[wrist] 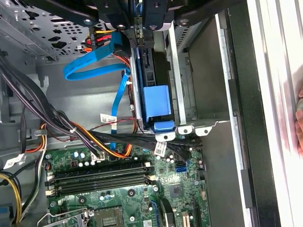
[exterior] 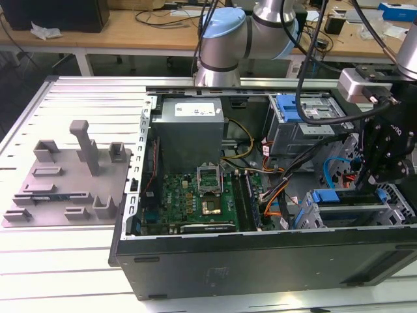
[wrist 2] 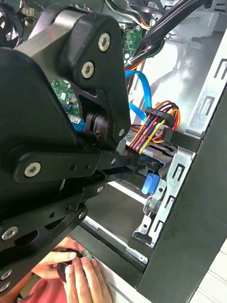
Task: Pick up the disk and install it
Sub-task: 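Insert the first disk wire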
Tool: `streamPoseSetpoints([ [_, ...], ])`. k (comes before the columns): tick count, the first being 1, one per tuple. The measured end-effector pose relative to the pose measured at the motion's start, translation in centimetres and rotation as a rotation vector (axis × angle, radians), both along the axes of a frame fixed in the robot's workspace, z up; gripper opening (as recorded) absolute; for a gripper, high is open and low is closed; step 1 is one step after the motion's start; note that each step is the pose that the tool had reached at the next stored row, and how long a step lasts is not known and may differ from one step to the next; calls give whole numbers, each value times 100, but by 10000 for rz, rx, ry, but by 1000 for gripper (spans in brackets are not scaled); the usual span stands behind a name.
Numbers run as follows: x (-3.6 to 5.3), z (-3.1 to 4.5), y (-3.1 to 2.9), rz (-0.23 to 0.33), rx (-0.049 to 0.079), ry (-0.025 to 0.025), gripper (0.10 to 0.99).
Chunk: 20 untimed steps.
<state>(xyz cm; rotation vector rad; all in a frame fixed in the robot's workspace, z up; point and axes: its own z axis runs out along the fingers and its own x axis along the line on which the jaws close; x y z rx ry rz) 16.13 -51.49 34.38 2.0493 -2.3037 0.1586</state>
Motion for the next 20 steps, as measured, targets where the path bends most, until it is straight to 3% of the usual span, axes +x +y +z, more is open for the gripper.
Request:
streamPoseSetpoints([
  [2,0,48,0,0,2,0,165],
  [20,-15,45,0,221,1,5,165],
])
